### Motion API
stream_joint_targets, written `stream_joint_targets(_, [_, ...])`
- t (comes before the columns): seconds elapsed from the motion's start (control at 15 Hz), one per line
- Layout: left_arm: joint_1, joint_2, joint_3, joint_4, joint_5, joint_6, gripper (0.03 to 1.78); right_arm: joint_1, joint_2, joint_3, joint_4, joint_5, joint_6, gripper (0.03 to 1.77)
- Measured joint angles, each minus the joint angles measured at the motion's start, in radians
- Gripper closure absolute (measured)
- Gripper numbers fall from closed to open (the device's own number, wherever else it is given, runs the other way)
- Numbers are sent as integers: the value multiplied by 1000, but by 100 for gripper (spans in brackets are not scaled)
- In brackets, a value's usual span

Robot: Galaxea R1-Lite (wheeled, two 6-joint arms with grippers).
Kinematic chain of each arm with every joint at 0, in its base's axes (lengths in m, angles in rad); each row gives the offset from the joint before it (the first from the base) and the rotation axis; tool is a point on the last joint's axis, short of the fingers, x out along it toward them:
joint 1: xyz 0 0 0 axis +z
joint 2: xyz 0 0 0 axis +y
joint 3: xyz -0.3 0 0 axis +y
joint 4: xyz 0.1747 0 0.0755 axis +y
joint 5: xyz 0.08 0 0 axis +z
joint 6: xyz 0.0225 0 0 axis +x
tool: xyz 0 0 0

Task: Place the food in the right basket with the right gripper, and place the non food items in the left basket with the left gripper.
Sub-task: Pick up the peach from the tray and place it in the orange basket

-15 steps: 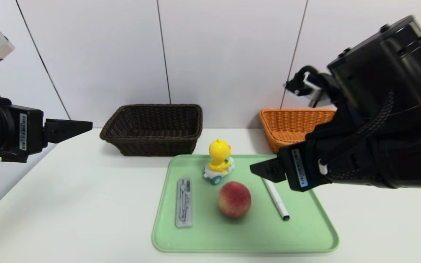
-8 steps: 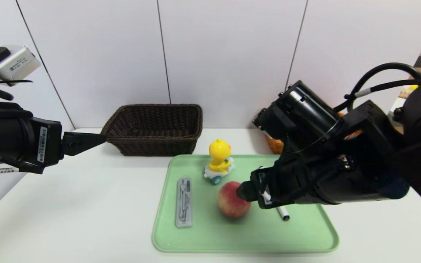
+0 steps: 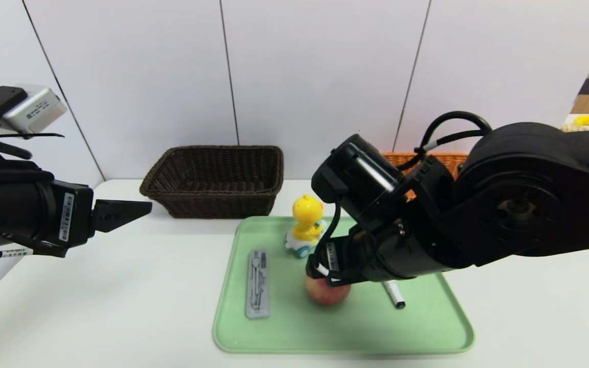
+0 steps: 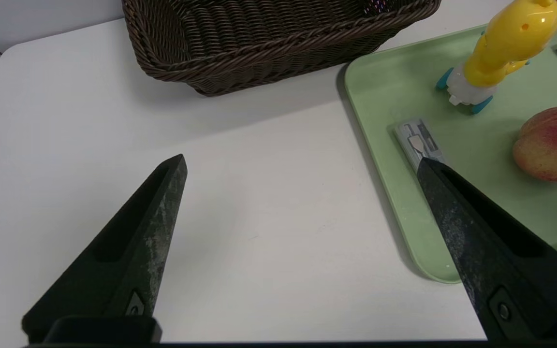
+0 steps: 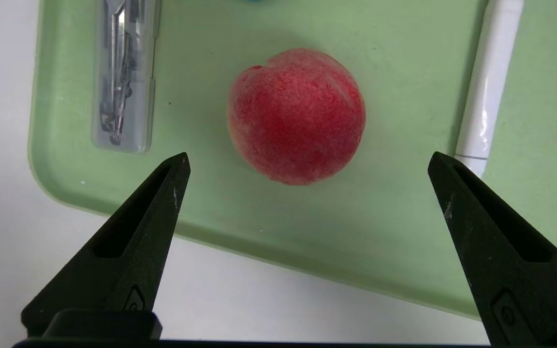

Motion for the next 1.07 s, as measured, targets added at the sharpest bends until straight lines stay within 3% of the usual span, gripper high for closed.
stream_joint_targets(1.07, [-1,-19,6,0,-27,-3,12,-9,153,-32,-25,-2,33,10])
